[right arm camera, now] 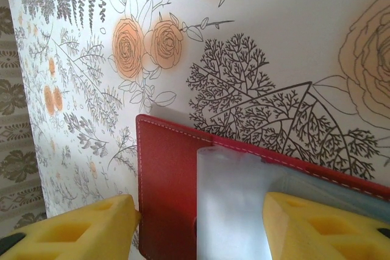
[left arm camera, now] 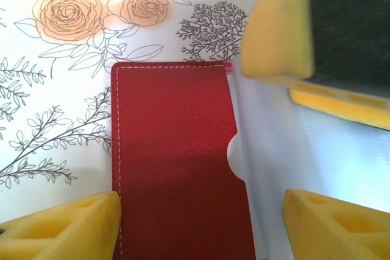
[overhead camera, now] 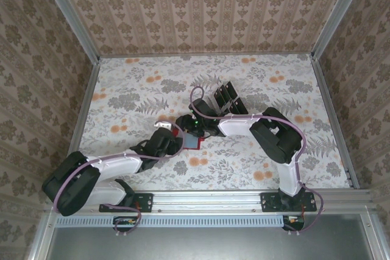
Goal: Put the credit cards into the card holder
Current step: Flip over the card slot on the card holder.
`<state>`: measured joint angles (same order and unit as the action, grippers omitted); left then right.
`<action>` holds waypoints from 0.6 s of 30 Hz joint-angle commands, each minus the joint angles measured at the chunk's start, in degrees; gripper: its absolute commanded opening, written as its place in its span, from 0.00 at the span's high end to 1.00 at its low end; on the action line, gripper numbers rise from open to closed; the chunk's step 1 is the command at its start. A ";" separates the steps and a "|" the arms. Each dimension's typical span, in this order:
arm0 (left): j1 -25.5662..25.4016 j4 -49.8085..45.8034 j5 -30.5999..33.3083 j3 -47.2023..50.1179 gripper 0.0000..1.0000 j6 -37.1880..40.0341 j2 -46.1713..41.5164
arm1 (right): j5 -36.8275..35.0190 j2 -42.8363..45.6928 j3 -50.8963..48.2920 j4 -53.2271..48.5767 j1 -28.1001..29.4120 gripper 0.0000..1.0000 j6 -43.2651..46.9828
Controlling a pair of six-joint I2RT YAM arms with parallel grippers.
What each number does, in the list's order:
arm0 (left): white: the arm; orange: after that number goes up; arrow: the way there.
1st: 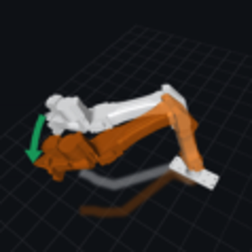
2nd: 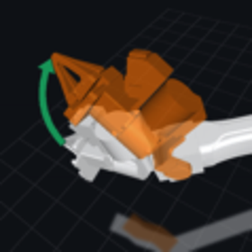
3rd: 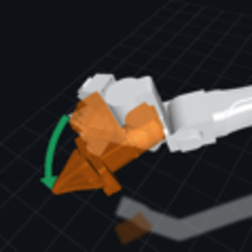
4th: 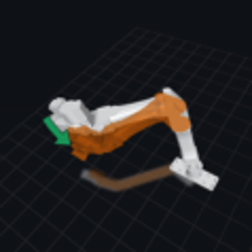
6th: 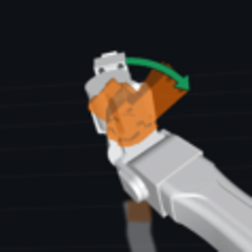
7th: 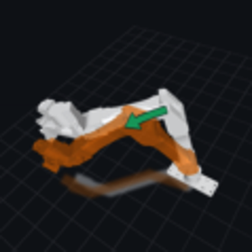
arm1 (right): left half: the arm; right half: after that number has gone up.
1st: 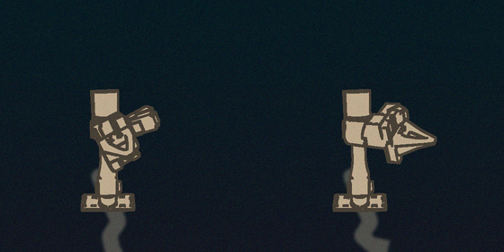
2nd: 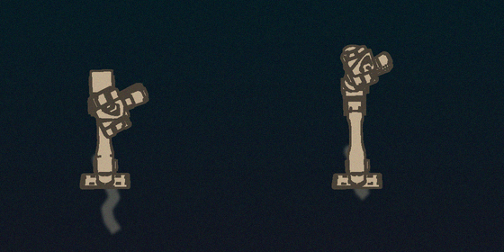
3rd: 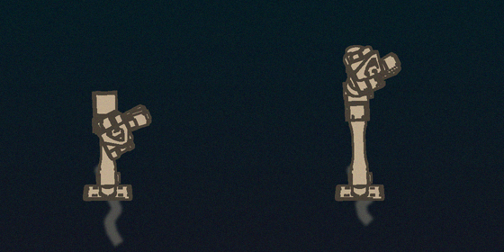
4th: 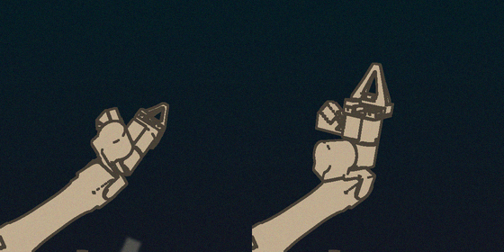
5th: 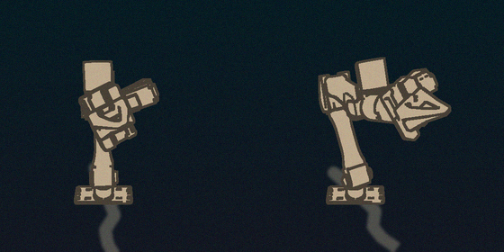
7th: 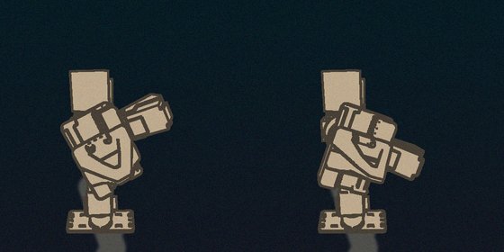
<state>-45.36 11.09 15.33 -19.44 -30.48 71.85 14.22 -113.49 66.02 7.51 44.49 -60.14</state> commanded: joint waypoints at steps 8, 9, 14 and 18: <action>-0.34 1.08 1.99 1.18 0.29 -2.22 0.48 | -1.24 5.44 -2.62 -2.85 -0.21 0.41 1.56; -0.31 1.12 1.98 1.16 0.30 -2.15 0.53 | -1.36 5.53 -2.88 -2.75 -0.20 0.41 1.45; -0.35 1.21 2.16 1.20 0.30 -2.11 0.49 | -1.73 5.78 -4.20 -2.18 -0.25 0.41 1.21; -0.34 1.25 2.16 1.14 0.30 -2.11 0.52 | -1.78 5.86 -4.91 -1.63 -0.18 0.41 0.90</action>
<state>-45.36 11.25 16.43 -19.14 -31.75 71.94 13.74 -109.58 61.98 6.04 44.49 -59.79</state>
